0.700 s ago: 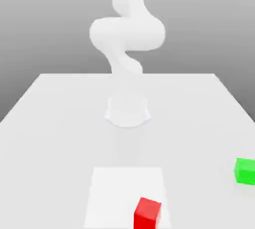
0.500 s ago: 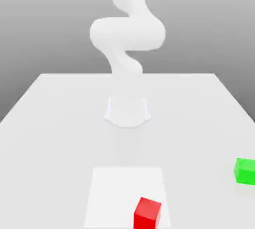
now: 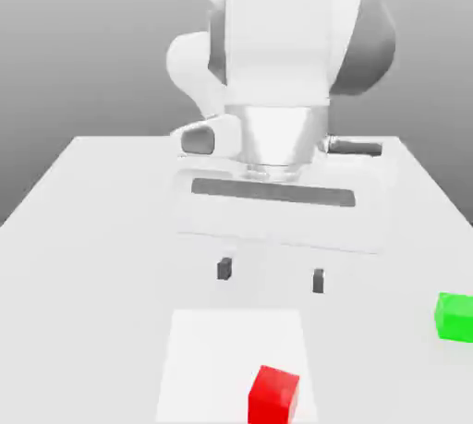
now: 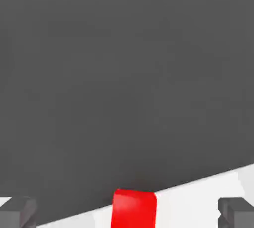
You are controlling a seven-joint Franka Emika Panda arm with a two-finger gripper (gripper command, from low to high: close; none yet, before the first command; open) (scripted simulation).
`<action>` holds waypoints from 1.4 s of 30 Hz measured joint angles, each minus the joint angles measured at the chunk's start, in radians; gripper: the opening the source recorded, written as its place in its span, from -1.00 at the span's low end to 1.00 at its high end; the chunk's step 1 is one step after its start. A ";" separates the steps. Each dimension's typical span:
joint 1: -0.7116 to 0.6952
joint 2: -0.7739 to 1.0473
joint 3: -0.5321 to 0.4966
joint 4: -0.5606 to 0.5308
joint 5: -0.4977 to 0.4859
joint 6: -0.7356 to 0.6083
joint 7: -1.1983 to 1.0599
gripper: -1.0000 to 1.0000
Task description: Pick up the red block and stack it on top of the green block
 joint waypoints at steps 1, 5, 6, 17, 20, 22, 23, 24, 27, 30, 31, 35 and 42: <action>0.003 0.036 -0.001 -0.005 -0.003 0.013 0.018 0.00; 0.022 0.181 -0.011 -0.017 -0.010 0.074 0.078 0.00; 0.026 0.217 -0.016 -0.014 -0.017 0.101 0.086 0.00; 0.048 0.344 -0.041 0.004 -0.040 0.204 0.107 -1.00; 0.037 0.255 -0.027 -0.010 -0.020 0.130 0.092 -1.00; 0.040 0.191 -0.011 -0.021 -0.007 0.077 0.088 -1.00; 0.066 0.174 0.011 -0.027 -0.007 0.065 0.105 -1.00; 0.095 0.160 0.035 -0.032 -0.008 0.056 0.125 -1.00; 0.184 0.126 0.110 -0.049 -0.016 0.036 0.190 -1.00; 0.280 0.092 0.195 -0.066 -0.024 0.017 0.262 -1.00; 0.315 0.080 0.226 -0.071 -0.028 0.009 0.288 -1.00; 0.417 0.119 0.277 -0.078 -0.094 0.046 0.394 -1.00; 0.468 0.216 0.222 -0.072 -0.181 0.131 0.461 1.00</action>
